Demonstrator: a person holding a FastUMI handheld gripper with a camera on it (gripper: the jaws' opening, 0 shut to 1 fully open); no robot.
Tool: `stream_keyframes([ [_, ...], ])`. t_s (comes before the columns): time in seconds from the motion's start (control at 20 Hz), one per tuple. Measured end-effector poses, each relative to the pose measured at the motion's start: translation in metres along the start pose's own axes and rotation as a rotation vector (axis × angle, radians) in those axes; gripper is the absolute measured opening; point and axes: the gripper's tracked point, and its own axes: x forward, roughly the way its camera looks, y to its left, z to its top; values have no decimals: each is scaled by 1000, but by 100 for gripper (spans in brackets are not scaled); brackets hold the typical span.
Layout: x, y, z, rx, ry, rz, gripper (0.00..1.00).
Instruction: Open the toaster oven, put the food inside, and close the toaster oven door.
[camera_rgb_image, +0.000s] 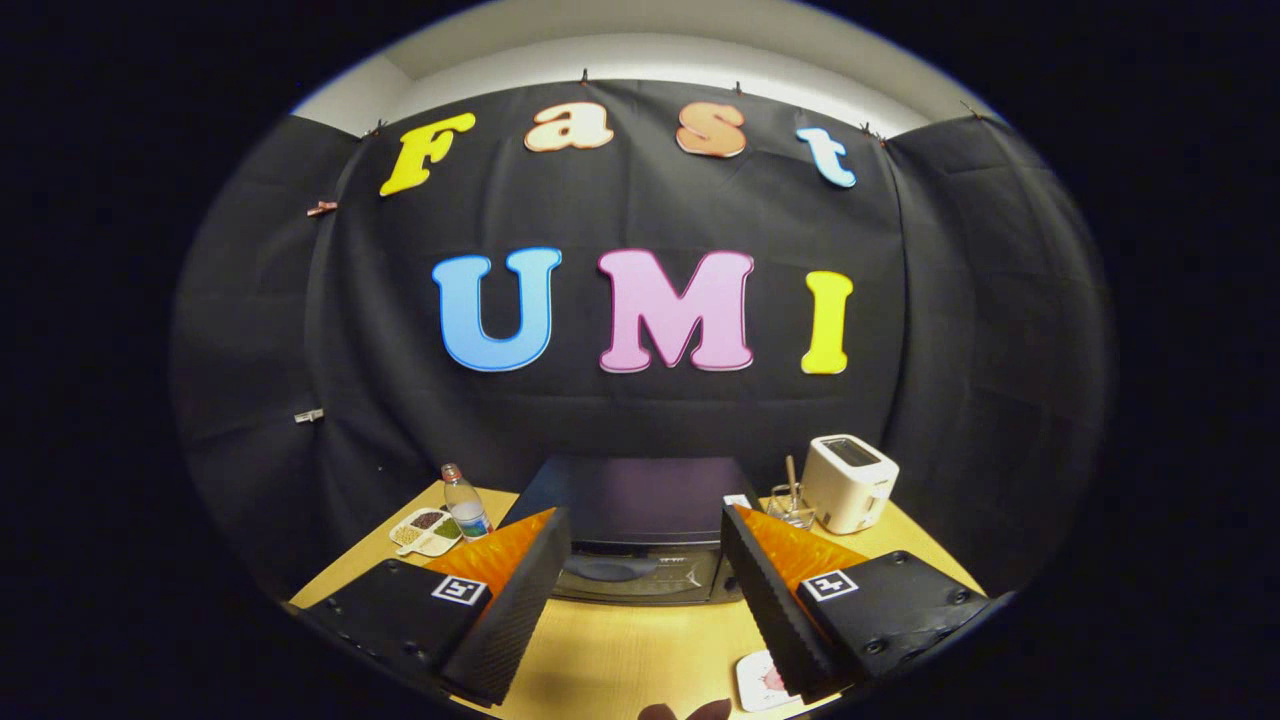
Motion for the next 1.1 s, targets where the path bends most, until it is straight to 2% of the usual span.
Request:
stream_keyframes([
  [0.25,74,17,-61,38,137,2,98],
  [0.55,123,22,-111,3,232,-24,99],
  [0.85,125,21,-120,1,229,-30,99],
  [1.1,78,19,-148,13,249,-33,99],
])
